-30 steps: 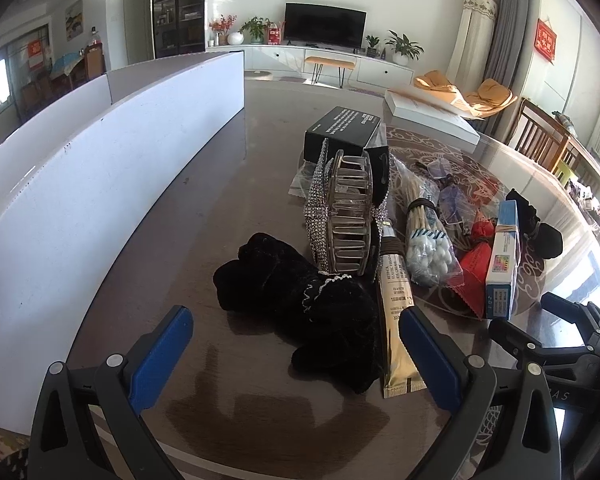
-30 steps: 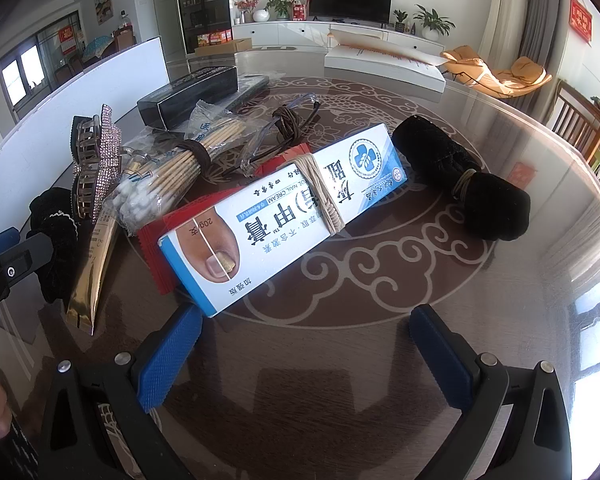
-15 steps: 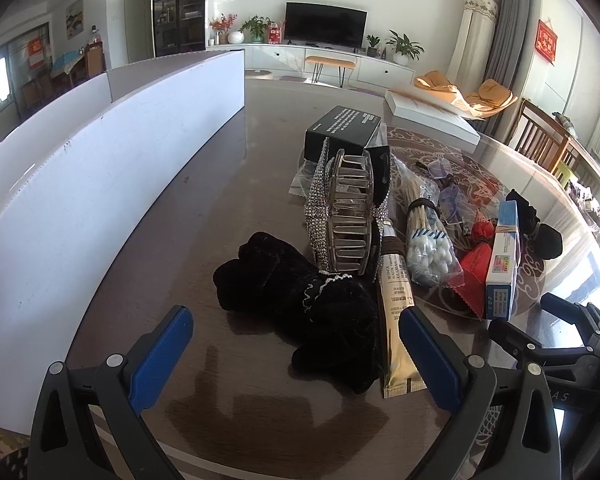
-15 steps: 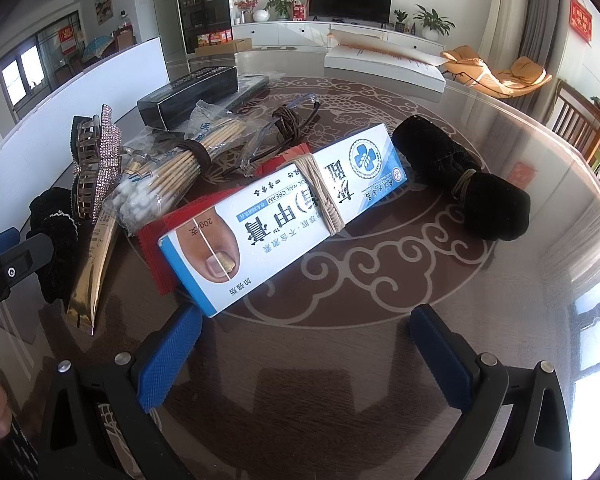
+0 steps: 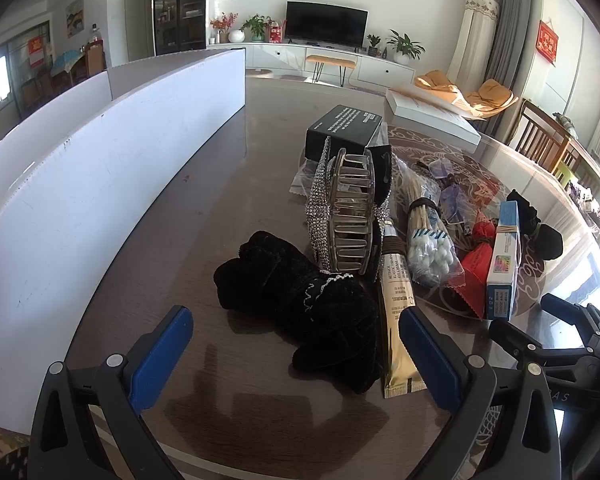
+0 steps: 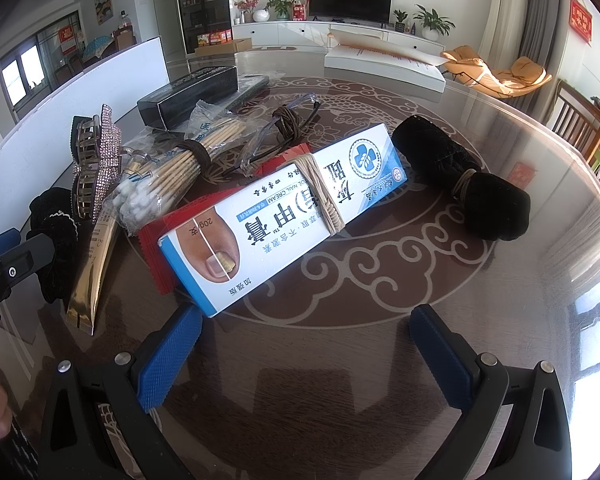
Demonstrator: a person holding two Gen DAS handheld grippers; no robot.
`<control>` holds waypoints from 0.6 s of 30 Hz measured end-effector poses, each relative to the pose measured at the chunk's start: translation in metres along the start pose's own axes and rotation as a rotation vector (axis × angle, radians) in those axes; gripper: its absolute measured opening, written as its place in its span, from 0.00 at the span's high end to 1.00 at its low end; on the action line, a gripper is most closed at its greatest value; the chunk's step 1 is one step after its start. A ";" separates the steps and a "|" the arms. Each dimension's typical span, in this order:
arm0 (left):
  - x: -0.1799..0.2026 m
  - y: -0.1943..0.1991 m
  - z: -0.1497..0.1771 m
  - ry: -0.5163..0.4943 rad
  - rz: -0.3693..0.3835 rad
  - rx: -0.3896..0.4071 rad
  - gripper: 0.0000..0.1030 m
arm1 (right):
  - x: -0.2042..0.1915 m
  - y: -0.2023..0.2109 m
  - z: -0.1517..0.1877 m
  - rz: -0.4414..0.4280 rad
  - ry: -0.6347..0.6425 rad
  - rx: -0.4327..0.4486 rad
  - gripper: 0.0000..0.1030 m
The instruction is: Organize objects
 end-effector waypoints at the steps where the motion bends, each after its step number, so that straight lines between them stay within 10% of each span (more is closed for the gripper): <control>1: 0.000 0.000 0.000 0.000 0.000 0.000 0.00 | 0.000 0.000 0.000 0.000 0.000 0.000 0.00; 18: 0.001 -0.002 0.000 -0.002 0.000 -0.002 0.00 | 0.000 0.000 0.000 0.000 0.000 0.000 0.00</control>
Point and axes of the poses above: each gripper's, at about its wrist camera, not at the fingertips, and y roughly against the way its jaws point, x to its right, z to its underside, the point moved 9 cm from there along -y, roughly the way its jaws point, and after that the axes turned 1 degree about y, right-handed, at the moved point
